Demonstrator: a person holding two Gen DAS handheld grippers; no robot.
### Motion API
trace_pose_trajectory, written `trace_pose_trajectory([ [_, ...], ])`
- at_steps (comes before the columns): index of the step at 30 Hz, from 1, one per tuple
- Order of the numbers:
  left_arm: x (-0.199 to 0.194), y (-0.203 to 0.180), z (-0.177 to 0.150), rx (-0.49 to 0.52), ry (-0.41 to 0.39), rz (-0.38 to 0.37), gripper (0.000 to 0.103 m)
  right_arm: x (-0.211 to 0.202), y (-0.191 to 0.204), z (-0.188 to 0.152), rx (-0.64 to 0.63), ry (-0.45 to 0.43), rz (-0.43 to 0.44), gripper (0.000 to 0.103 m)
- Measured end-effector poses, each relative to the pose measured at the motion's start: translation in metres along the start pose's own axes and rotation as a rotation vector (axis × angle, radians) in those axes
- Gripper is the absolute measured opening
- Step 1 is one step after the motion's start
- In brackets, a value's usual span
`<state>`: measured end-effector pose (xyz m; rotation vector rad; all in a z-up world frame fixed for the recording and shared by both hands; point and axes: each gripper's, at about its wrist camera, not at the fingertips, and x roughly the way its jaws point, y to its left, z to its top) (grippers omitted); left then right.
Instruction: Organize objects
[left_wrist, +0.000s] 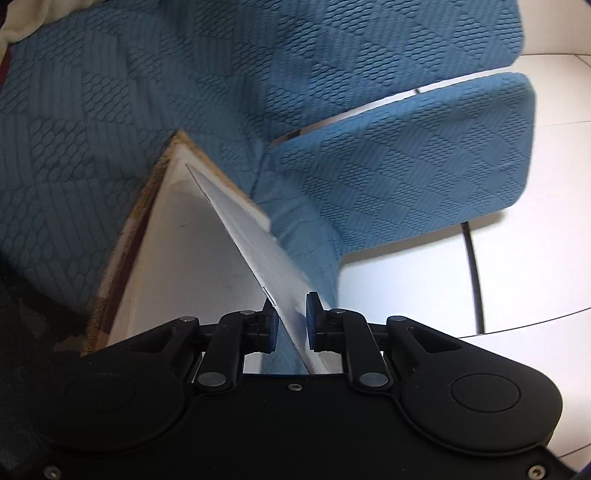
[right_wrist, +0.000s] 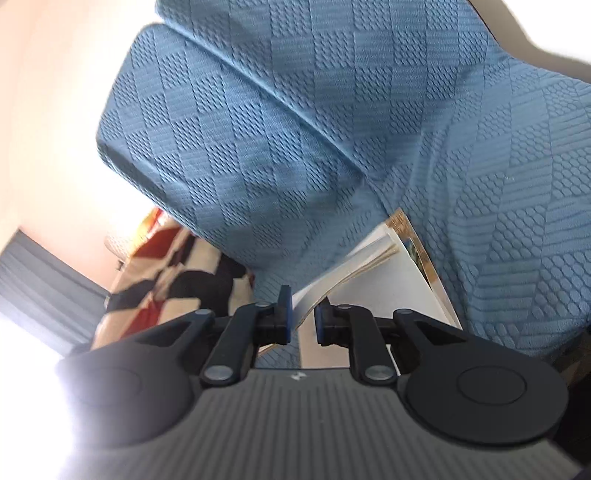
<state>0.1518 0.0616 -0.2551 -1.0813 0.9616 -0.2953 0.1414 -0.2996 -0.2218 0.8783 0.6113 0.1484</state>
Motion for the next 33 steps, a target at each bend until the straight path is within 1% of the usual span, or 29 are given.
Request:
trace_pose_trajectory([
  [5,0.004,0.014,-0.003,-0.019,0.015,0.075,0.018,0.008,0.002,-0.014,-0.027,0.038,-0.057,0.016],
  [7,0.005,0.016,-0.004,-0.012,0.016,0.117,0.025,0.010,0.001,-0.017,-0.029,0.059,-0.062,0.016],
  [10,0.005,0.016,-0.004,0.014,0.000,0.186,0.028,0.011,0.000,-0.022,-0.024,0.093,-0.054,0.017],
  [11,0.001,0.016,-0.006,0.023,-0.009,0.194,0.028,0.011,-0.001,-0.023,-0.023,0.111,-0.059,0.019],
  [12,-0.001,0.015,-0.006,0.030,-0.021,0.203,0.030,0.011,0.000,-0.024,-0.025,0.129,-0.072,0.026],
  [13,-0.004,0.015,-0.007,0.039,-0.033,0.219,0.034,0.011,0.000,-0.024,-0.027,0.147,-0.090,0.029],
  [14,-0.006,0.014,-0.009,0.051,-0.043,0.239,0.036,0.010,0.000,-0.025,-0.032,0.166,-0.105,0.038],
  [15,-0.008,0.013,-0.010,0.066,-0.054,0.260,0.038,0.009,0.002,-0.026,-0.043,0.184,-0.113,0.049],
  [16,-0.010,0.011,-0.010,0.080,-0.062,0.278,0.040,0.006,0.003,-0.028,-0.060,0.198,-0.118,0.055],
  [17,-0.011,0.010,-0.010,0.088,-0.067,0.292,0.041,0.003,0.004,-0.029,-0.079,0.209,-0.127,0.066],
  [18,-0.013,0.009,-0.011,0.096,-0.072,0.304,0.043,0.000,0.005,-0.031,-0.101,0.220,-0.138,0.073],
  [19,-0.017,0.007,-0.012,0.104,-0.078,0.317,0.045,-0.003,0.006,-0.032,-0.127,0.233,-0.153,0.074],
  [22,-0.018,0.007,-0.014,0.127,-0.082,0.350,0.046,-0.012,0.007,-0.034,-0.200,0.243,-0.196,0.073],
  [26,-0.008,0.005,-0.019,0.168,-0.061,0.377,0.046,-0.017,-0.001,-0.029,-0.232,0.205,-0.232,0.073],
  [30,0.002,0.000,-0.028,0.221,-0.061,0.403,0.044,-0.004,-0.009,-0.023,-0.317,0.154,-0.287,0.073],
  [33,0.008,-0.001,-0.031,0.249,-0.079,0.421,0.040,0.013,-0.018,-0.019,-0.355,0.157,-0.306,0.071],
])
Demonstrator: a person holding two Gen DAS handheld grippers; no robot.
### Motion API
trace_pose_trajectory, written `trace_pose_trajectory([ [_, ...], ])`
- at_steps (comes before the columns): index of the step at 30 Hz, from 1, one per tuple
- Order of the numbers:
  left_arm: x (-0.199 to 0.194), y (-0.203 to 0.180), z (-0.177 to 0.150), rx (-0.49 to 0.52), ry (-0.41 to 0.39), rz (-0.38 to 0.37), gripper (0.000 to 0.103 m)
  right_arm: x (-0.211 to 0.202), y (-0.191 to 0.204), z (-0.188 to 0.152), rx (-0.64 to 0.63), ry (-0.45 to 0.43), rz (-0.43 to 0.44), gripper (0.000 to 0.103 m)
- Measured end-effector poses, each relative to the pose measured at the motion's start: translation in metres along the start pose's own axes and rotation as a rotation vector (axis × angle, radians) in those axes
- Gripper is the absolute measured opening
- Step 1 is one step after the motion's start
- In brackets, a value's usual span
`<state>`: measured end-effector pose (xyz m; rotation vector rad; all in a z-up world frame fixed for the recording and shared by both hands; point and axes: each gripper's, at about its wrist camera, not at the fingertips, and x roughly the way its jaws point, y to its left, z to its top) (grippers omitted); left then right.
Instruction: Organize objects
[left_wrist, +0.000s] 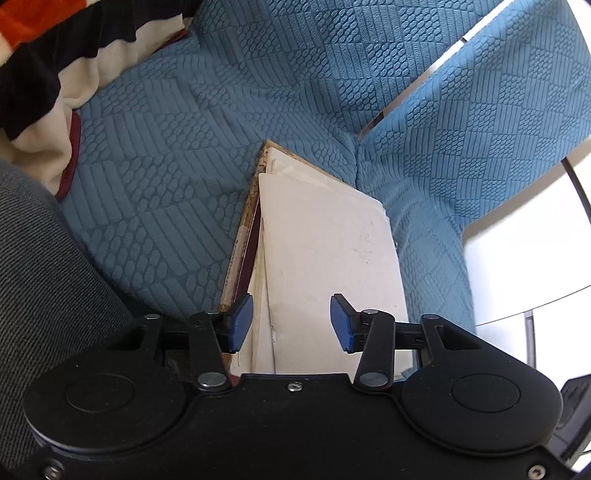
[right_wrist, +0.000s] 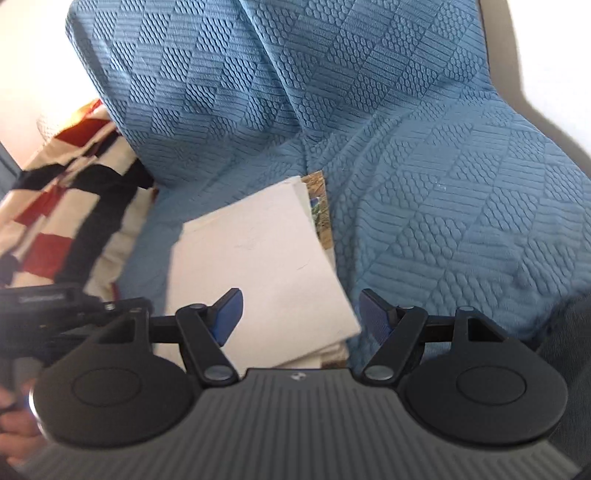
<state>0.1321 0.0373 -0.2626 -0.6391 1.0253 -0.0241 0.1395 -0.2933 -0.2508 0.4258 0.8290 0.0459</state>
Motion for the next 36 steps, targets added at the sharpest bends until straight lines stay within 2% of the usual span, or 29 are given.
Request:
trace_pose_trajectory([
  [4,0.010,-0.003,-0.001,0.015,0.017,-0.004,0.029,0.017,-0.004,0.002,-0.001,0.012,0.005,0.059],
  [5,0.012,-0.003,-0.002,0.020,0.019,-0.007,0.028,0.020,-0.004,0.001,-0.001,0.023,-0.005,0.051],
  [9,0.017,-0.009,-0.003,0.055,0.017,0.003,0.027,0.024,-0.001,-0.001,-0.011,0.052,-0.051,0.029],
  [12,0.020,-0.010,-0.001,0.046,0.020,-0.008,0.027,0.019,-0.003,-0.002,0.011,0.063,-0.060,0.021],
  [17,0.019,-0.016,0.002,0.051,0.016,-0.015,0.027,0.010,-0.001,-0.003,0.042,0.077,-0.032,0.020],
  [21,0.002,-0.025,0.009,0.065,-0.012,-0.024,0.028,-0.004,0.008,0.008,0.033,0.047,-0.026,0.020],
  [27,-0.045,-0.049,0.024,0.106,-0.064,-0.061,0.030,-0.050,0.033,0.044,-0.009,-0.053,0.033,0.020],
  [36,-0.132,-0.082,0.034,0.199,-0.171,-0.046,0.036,-0.128,0.074,0.080,-0.101,-0.177,0.115,0.020],
])
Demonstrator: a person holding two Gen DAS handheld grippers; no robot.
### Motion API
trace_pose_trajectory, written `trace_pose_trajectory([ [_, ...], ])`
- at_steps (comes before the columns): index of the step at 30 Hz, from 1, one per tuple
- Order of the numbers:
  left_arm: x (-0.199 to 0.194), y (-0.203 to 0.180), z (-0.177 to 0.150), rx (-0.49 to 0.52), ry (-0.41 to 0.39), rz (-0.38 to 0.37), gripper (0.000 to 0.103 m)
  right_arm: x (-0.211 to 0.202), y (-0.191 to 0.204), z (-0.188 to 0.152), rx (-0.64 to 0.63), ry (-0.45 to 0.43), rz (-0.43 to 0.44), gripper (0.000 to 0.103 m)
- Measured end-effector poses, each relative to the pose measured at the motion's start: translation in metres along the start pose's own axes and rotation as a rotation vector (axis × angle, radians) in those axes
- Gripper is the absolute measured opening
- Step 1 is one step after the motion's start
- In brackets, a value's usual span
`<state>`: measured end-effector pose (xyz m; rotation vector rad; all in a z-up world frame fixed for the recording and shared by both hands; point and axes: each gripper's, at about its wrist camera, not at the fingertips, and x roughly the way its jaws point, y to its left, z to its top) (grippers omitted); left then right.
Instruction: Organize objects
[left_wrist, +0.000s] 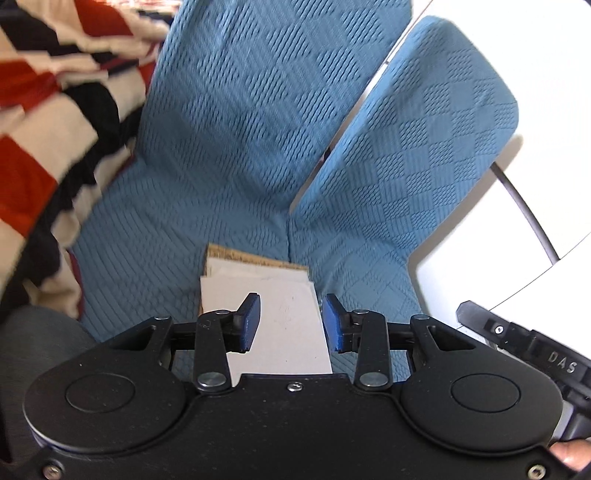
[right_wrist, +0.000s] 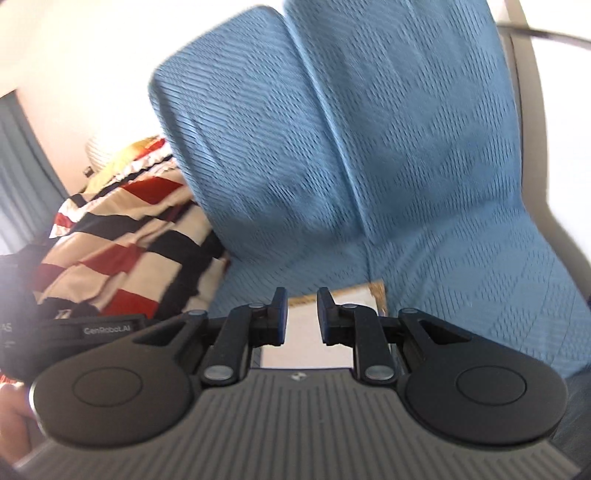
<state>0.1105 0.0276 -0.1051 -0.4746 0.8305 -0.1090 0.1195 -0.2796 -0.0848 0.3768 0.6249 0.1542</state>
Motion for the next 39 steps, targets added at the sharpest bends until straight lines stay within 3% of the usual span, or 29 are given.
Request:
trace_pose_trajectory([
  [5,-0.041,-0.012,-0.001,0.029,-0.049,0.015,0.039,-0.030,0.013,0.011,-0.011,-0.023,0.029,0.020],
  [11,-0.071,-0.015,-0.016,0.016,-0.051,0.030,0.040,-0.052,0.025,0.001,-0.033,-0.017,0.028,0.021],
  [18,-0.082,-0.021,-0.039,0.057,-0.041,0.054,0.045,-0.070,0.028,-0.015,-0.018,0.024,0.032,0.022],
  [23,-0.086,-0.023,-0.048,0.071,-0.054,0.066,0.048,-0.070,0.033,-0.037,-0.045,0.052,-0.026,0.022],
  [27,-0.086,-0.022,-0.054,0.078,-0.041,0.056,0.054,-0.064,0.030,-0.052,-0.016,0.097,-0.068,0.023],
  [32,-0.081,-0.014,-0.057,0.045,-0.025,0.053,0.064,-0.060,0.025,-0.058,-0.047,0.108,-0.100,0.030],
  [36,-0.081,-0.015,-0.056,0.054,-0.034,0.061,0.077,-0.059,0.019,-0.057,-0.052,0.114,-0.111,0.031],
  [37,-0.081,-0.015,-0.055,0.055,-0.035,0.058,0.085,-0.058,0.019,-0.057,-0.051,0.123,-0.115,0.033],
  [38,-0.080,-0.016,-0.055,0.057,-0.038,0.056,0.087,-0.056,0.019,-0.057,-0.048,0.133,-0.112,0.047],
  [39,-0.081,-0.017,-0.055,0.061,-0.041,0.056,0.090,-0.054,0.018,-0.057,-0.043,0.136,-0.110,0.068],
])
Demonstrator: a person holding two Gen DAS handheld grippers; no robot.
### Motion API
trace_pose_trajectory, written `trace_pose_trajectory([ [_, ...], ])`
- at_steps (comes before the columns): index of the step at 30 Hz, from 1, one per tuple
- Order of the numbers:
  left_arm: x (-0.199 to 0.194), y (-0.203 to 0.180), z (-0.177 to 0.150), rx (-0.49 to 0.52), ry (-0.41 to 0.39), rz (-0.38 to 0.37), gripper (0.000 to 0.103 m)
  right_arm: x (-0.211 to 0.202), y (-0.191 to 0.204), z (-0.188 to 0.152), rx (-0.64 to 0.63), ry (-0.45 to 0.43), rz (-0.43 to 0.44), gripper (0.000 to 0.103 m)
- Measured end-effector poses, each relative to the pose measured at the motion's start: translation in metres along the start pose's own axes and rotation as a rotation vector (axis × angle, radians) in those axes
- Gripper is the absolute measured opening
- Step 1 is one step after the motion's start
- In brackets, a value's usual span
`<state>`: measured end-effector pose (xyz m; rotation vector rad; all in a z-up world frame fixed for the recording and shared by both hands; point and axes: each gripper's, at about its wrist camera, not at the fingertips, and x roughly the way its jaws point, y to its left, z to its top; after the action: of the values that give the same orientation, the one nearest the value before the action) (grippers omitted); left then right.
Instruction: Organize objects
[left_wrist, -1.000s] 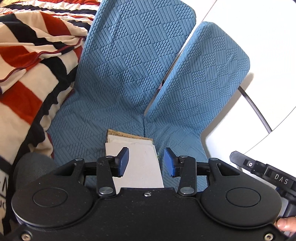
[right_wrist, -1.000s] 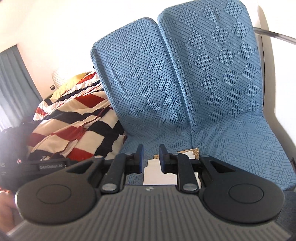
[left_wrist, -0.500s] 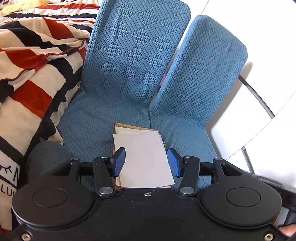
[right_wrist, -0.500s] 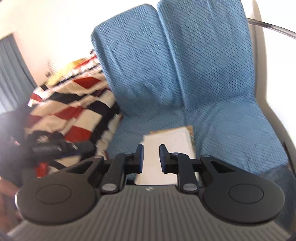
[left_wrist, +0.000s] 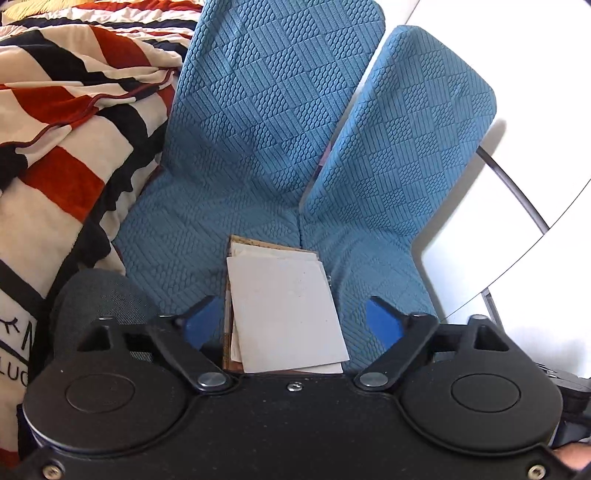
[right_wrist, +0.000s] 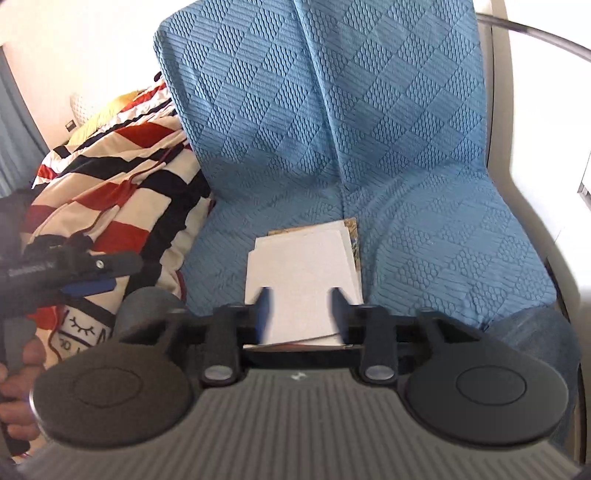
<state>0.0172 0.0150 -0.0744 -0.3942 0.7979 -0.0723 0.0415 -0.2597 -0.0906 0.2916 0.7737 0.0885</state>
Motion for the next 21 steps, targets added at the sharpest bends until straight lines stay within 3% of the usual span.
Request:
trace_pose_trajectory([
  [2,0.000,-0.002,0.000,0.011,-0.004,-0.005,0.097,0.002,-0.001,0.000,0.012,-0.010,-0.001,0.093],
  [3,0.000,-0.002,-0.001,0.017,-0.009,-0.008,0.101,0.002,-0.002,0.001,0.012,-0.015,0.000,0.097],
  [9,0.004,-0.004,0.002,0.038,-0.013,0.035,0.102,0.015,-0.004,0.005,0.010,0.032,-0.027,0.097],
  [21,0.010,0.005,0.002,0.019,0.021,0.065,0.102,0.017,-0.010,-0.001,0.043,0.026,-0.048,0.097],
])
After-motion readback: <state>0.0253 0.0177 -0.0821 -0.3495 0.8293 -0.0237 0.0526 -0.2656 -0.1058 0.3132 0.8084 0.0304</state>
